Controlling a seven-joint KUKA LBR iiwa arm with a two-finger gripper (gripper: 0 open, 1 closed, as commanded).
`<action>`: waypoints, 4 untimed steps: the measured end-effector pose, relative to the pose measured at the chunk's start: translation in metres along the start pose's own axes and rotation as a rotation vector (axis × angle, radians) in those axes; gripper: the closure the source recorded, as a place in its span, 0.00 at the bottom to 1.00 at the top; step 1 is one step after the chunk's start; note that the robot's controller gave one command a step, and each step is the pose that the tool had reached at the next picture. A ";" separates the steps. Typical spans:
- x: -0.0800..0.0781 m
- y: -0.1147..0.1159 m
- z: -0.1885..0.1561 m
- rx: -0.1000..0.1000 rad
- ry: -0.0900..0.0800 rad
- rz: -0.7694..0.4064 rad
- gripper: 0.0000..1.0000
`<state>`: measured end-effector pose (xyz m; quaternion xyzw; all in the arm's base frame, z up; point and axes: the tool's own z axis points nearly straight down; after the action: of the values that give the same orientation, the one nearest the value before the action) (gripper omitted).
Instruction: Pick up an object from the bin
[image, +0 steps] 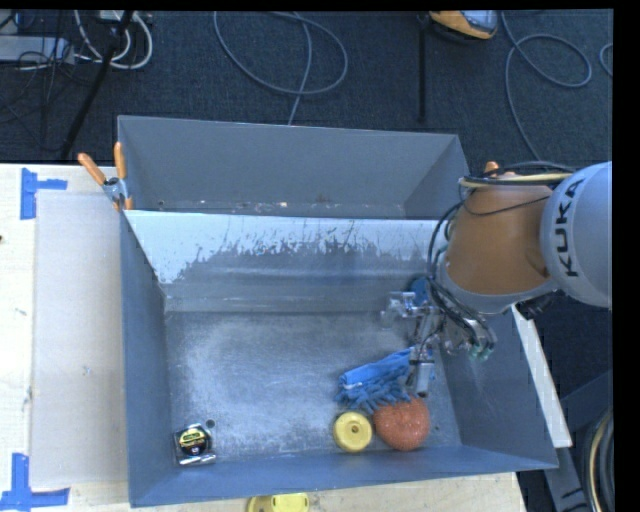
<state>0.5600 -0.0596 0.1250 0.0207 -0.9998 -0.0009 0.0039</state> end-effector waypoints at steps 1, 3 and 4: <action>-0.011 -0.004 -0.012 0.001 -0.009 0.160 0.00; -0.003 0.002 0.054 0.001 -0.008 0.028 1.00; -0.003 0.002 0.054 0.001 -0.008 0.028 1.00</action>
Offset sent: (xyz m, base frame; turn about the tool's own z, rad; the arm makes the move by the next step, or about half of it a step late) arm 0.0061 0.0002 -0.0550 0.2384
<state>0.5626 -0.0570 0.0710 0.0066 -1.0000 -0.0005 -0.0002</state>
